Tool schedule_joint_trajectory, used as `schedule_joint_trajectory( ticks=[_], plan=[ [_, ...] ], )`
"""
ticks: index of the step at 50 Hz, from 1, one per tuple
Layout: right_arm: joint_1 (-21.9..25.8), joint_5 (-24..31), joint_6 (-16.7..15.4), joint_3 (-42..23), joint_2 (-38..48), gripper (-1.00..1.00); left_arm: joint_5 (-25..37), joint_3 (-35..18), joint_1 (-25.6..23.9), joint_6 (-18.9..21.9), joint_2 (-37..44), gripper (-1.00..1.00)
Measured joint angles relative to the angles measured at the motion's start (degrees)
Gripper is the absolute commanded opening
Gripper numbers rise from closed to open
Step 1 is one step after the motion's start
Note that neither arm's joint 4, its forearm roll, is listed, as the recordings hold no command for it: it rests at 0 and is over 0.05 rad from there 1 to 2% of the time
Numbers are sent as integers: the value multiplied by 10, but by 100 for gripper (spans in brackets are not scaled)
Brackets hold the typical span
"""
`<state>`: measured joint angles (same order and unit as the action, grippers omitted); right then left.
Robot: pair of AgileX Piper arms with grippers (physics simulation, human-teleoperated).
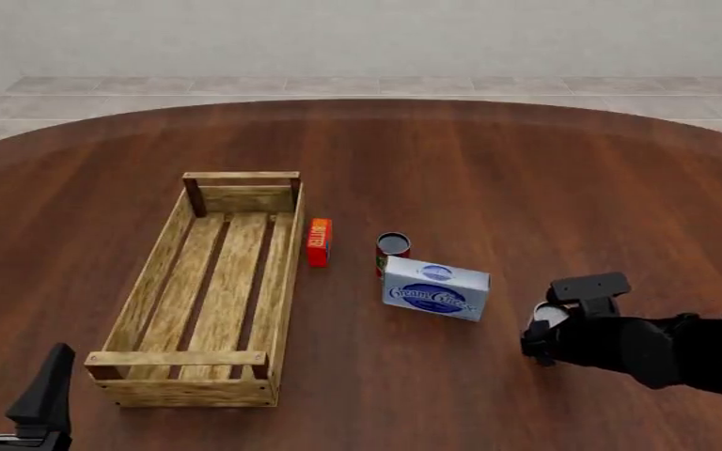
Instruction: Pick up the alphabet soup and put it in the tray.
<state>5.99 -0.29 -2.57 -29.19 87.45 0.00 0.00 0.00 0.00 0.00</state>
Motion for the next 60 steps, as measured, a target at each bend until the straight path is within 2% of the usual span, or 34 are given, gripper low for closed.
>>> schedule_joint_trajectory(
  ticks=[17, 31, 60],
  plan=[
    [4, 79, -18, -22, -86, -100, 0, 0, 0, 0, 0, 100],
    [22, 154, -36, -81, -138, -100, 0, 0, 0, 0, 0, 100],
    [102, 251, -63, -257, -110, -100, 0, 0, 0, 0, 0, 100]
  ],
)
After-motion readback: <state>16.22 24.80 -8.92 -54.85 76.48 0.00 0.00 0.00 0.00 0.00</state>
